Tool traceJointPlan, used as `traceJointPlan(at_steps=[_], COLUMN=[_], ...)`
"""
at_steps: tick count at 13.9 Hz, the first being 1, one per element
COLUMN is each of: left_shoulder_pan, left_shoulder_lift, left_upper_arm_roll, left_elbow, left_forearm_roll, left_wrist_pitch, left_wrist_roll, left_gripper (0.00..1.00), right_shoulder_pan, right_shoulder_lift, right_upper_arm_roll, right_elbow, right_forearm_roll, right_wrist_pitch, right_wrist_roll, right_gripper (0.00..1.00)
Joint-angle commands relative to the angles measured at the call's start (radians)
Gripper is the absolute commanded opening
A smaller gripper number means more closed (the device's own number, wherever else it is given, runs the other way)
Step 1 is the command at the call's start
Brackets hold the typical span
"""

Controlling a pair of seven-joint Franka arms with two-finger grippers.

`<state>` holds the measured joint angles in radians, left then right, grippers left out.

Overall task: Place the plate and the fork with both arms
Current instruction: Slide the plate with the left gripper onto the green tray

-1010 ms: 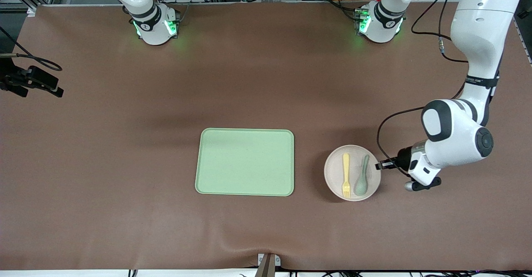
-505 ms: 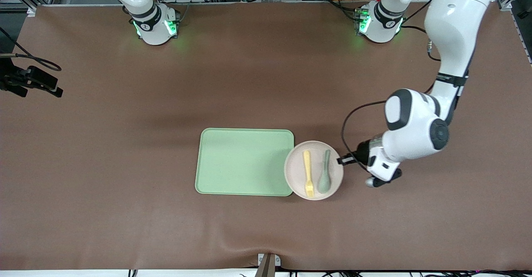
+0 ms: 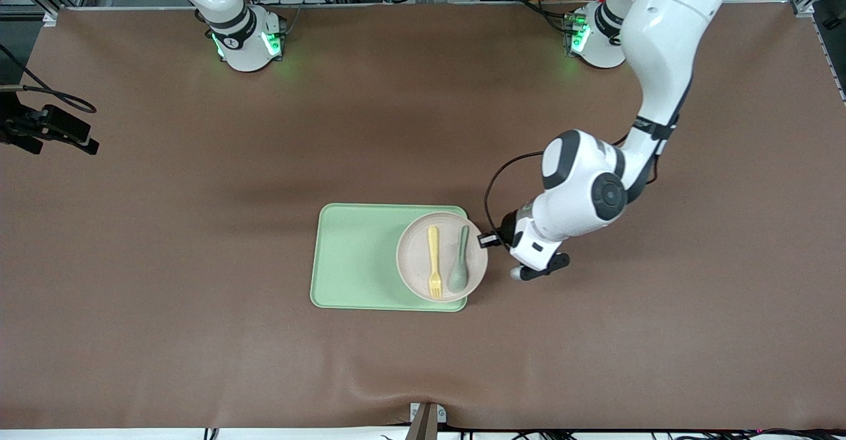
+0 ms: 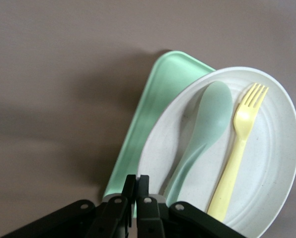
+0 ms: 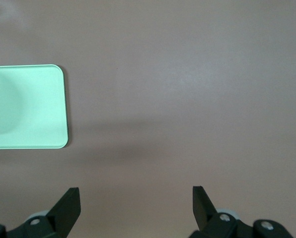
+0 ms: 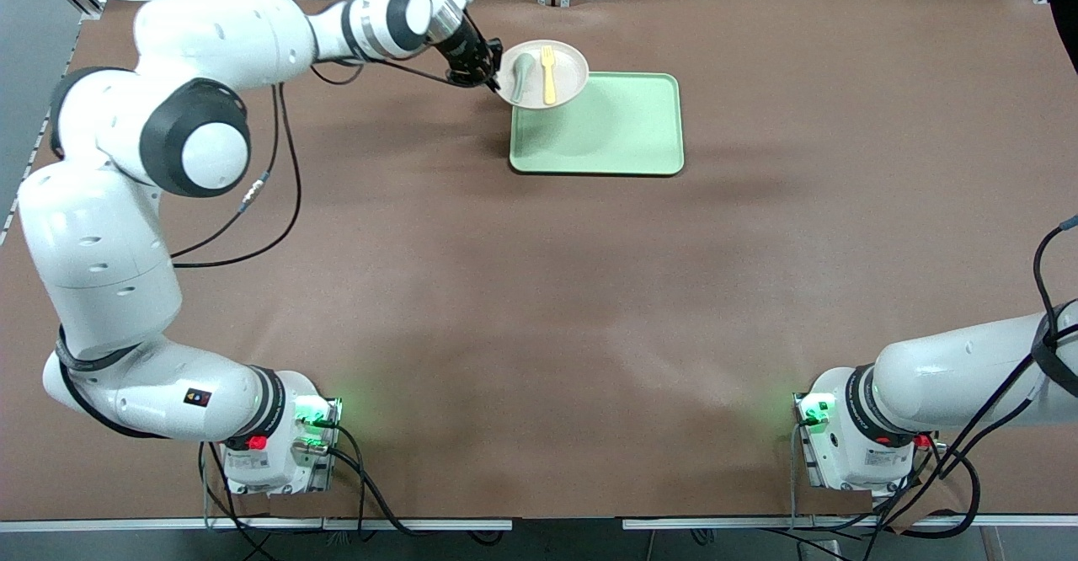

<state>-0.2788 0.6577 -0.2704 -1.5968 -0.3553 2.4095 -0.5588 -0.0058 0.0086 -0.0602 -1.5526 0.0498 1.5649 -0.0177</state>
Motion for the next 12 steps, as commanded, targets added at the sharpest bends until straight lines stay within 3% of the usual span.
traceJointPlan(at_steps=[1, 4, 12], left_shoulder_pan=[-0.078, -0.192, -0.221], left_shoulder_lift=[0.075, 0.094, 0.168], left_upper_arm_roll=[0.028, 0.124, 0.126], left_elbow=[0.032, 0.032, 0.031], left_forearm_roll=[0.007, 0.032, 0.03], left_wrist_pitch=[0.12, 0.151, 0.256], left_wrist_roll=[-0.016, -0.03, -0.059], left_gripper=[0.0, 0.0, 0.0], right_shoulder_pan=[-0.017, -0.031, -0.025], right_shoulder_lift=[0.007, 0.007, 0.007], right_upper_arm_roll=[0.006, 0.008, 0.008], right_elbow=[0.012, 0.012, 0.012], right_forearm_roll=[0.013, 0.013, 0.013], right_wrist_pitch=[-0.013, -0.009, 0.001], right_wrist_roll=[-0.016, -0.016, -0.019], right_gripper=[1.0, 1.0, 1.0])
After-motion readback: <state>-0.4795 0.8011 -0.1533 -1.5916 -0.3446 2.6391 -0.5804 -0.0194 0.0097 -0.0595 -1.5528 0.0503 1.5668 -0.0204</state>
